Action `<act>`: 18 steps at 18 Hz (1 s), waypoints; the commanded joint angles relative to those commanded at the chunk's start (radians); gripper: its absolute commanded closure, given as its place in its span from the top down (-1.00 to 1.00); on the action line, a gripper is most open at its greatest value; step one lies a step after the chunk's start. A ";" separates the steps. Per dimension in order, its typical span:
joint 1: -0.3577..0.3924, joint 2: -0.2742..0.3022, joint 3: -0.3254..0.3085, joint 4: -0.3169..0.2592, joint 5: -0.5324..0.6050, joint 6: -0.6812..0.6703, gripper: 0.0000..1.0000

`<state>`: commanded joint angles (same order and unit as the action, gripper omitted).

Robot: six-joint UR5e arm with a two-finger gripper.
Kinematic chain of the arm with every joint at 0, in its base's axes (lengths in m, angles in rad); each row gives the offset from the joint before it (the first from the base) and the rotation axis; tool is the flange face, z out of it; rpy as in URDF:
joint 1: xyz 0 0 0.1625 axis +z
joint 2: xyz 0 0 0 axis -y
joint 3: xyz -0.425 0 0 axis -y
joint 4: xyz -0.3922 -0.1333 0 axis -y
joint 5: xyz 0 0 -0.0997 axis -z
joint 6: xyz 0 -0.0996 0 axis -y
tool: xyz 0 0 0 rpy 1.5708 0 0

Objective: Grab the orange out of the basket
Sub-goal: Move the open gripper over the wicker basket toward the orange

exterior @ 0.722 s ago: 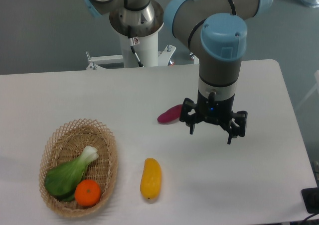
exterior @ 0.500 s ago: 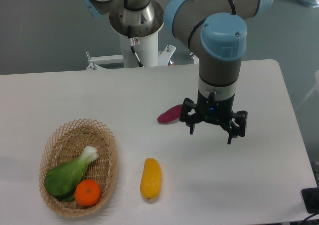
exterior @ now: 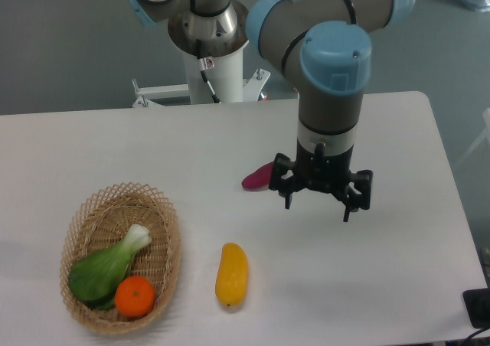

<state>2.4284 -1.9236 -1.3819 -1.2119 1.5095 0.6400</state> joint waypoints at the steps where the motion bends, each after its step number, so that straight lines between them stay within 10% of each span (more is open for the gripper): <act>1: -0.017 0.000 -0.011 0.000 0.002 -0.037 1.00; 18: -0.385 -0.127 -0.014 0.040 0.000 -0.765 1.00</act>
<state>2.0433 -2.0507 -1.3960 -1.1720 1.5095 -0.1255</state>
